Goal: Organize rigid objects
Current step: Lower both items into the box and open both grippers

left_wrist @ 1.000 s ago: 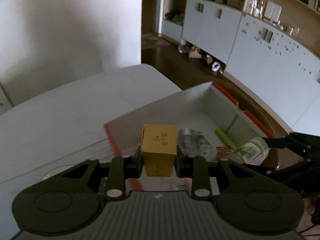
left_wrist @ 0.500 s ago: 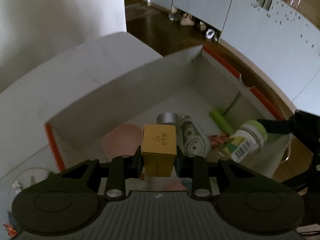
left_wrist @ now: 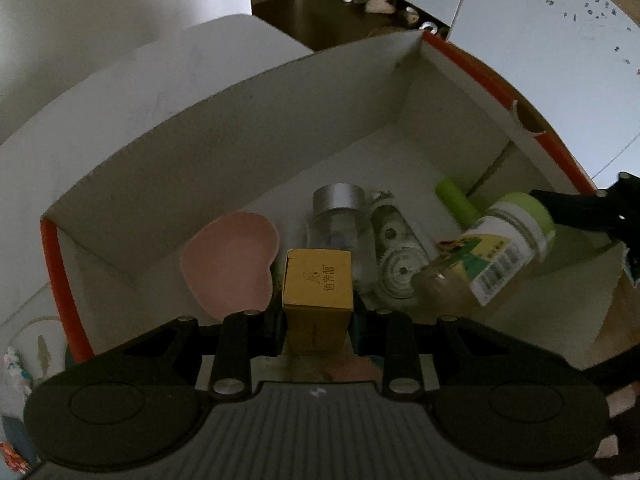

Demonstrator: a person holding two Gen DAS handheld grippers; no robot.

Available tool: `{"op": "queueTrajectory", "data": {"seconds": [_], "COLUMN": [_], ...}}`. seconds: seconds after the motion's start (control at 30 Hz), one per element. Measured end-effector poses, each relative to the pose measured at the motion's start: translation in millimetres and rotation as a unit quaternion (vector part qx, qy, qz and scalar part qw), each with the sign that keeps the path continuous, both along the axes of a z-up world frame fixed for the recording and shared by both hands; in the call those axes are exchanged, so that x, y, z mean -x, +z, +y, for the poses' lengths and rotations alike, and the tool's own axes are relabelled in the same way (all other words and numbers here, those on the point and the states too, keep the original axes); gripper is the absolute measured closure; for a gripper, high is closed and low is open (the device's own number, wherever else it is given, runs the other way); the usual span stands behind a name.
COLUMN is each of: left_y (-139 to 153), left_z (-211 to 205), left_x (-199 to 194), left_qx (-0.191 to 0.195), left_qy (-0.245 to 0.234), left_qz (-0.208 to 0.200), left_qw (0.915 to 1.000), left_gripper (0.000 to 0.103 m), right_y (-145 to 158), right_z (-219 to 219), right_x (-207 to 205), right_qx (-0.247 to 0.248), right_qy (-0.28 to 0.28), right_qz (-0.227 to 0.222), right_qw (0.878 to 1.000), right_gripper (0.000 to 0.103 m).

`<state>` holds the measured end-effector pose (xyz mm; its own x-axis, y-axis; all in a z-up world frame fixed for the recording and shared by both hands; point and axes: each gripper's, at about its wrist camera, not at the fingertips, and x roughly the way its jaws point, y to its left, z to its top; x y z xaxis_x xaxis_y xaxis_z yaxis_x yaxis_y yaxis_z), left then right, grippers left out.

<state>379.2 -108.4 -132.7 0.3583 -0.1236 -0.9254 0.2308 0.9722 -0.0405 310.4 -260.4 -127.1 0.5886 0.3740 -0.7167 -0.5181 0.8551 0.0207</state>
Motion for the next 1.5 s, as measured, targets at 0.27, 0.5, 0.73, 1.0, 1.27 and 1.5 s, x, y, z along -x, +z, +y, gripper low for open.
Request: {"op": "queueTrajectory", "data": {"seconds": [0.27, 0.5, 0.73, 1.0, 1.27, 1.5], "left_y": [-5, -8, -6, 6, 36, 61], "left_z": [-5, -6, -6, 7, 24, 37], "left_x": [-10, -16, -9, 5, 30, 59], "left_qx": [-0.001, -0.010, -0.015, -0.001, 0.018, 0.034], "left_qy": [0.008, 0.008, 0.001, 0.006, 0.008, 0.002], "left_qz": [0.006, 0.006, 0.000, -0.028, -0.068, -0.109], "left_qw": [0.9999, 0.9999, 0.9999, 0.9996, 0.9975, 0.9935], "left_gripper": [0.074, 0.073, 0.071, 0.039, 0.039, 0.039], "right_y": [0, -3, 0, 14, 33, 50], "right_z": [1, 1, -4, -10, -9, 1], "right_x": [-2, 3, 12, 21, 40, 60], "right_qx": [0.004, 0.005, -0.002, -0.025, -0.051, -0.071], "right_qy": [0.002, -0.002, -0.010, -0.016, -0.012, -0.009], "right_qz": [0.006, 0.014, 0.016, 0.014, 0.004, -0.009], "right_qw": [1.000, 1.000, 1.000, 0.999, 0.999, 0.997], "right_gripper": [0.018, 0.014, 0.013, 0.012, 0.006, 0.001]}}
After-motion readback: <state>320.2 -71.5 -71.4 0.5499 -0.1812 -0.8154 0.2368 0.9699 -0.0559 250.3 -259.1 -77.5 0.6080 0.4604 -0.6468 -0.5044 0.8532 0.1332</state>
